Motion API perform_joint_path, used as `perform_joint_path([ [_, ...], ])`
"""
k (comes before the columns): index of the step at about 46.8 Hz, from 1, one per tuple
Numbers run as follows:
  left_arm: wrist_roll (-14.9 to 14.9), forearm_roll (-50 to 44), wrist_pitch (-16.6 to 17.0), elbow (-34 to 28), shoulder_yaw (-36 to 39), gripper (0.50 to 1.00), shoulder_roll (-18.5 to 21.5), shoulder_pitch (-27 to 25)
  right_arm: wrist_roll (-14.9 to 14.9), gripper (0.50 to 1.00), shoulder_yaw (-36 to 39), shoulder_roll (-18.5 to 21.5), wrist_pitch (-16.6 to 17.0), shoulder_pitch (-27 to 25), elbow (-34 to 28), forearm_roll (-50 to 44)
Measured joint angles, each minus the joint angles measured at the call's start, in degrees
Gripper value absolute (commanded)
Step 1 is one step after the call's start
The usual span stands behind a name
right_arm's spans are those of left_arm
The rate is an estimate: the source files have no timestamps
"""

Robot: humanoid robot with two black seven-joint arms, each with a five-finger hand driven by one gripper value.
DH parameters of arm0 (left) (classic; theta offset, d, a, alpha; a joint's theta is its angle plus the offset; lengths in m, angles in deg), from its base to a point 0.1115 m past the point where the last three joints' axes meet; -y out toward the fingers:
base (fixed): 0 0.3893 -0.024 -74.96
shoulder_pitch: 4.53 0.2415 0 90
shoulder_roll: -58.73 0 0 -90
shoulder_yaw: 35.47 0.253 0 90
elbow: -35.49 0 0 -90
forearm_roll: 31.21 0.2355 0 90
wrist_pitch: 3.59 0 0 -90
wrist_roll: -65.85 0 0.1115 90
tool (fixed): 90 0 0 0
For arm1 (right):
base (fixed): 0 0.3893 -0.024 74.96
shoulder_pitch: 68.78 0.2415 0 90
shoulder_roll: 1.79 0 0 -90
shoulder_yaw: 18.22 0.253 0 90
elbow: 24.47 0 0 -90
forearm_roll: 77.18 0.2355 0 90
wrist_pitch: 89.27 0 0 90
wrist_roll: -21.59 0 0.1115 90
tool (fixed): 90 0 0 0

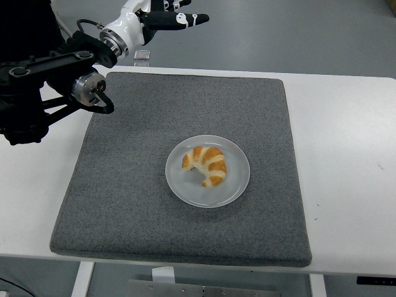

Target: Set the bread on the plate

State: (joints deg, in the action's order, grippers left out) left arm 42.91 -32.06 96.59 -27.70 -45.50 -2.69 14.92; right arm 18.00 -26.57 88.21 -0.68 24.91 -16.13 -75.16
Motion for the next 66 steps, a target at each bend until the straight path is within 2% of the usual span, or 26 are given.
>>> perform_joint_path([
  [9,0.1,-9.7,0.0,5.0,-2.0,0.999,0.0,1.3,0.0,0.932,0.0,0.0,0.0,0.0,0.0,0.0],
  [16,3.0,-15.8,0.0,9.3,-5.5,0.999,-0.1,3.3,0.0,0.93,0.0,0.0,0.0,0.0,0.0,0.0],
  [34,6.2,-20.1,-0.6,15.0,-24.1,1.0,-1.3,14.1,0.0,0.93,0.0,0.0,0.0,0.0,0.0,0.0],
  [41,6.2,-21.1,-2.3,18.4,-25.8,1.0,-3.3,15.8,0.0,0.93,0.0,0.0,0.0,0.0,0.0,0.0],
  [48,6.2,-22.2,-6.3,21.2,-27.0,1.0,-3.8,17.0,0.1,0.93,-0.1,0.0,0.1,-0.1,0.0,0.0],
  [53,6.2,-22.3,-6.9,22.5,-27.1,1.0,-5.0,17.0,0.1,0.93,-0.1,0.0,0.1,-0.3,0.0,0.0],
  [66,6.1,-22.1,-8.0,22.9,-29.7,1.0,-5.3,17.0,0.1,0.93,-0.2,0.0,0.0,-0.4,0.0,0.0],
])
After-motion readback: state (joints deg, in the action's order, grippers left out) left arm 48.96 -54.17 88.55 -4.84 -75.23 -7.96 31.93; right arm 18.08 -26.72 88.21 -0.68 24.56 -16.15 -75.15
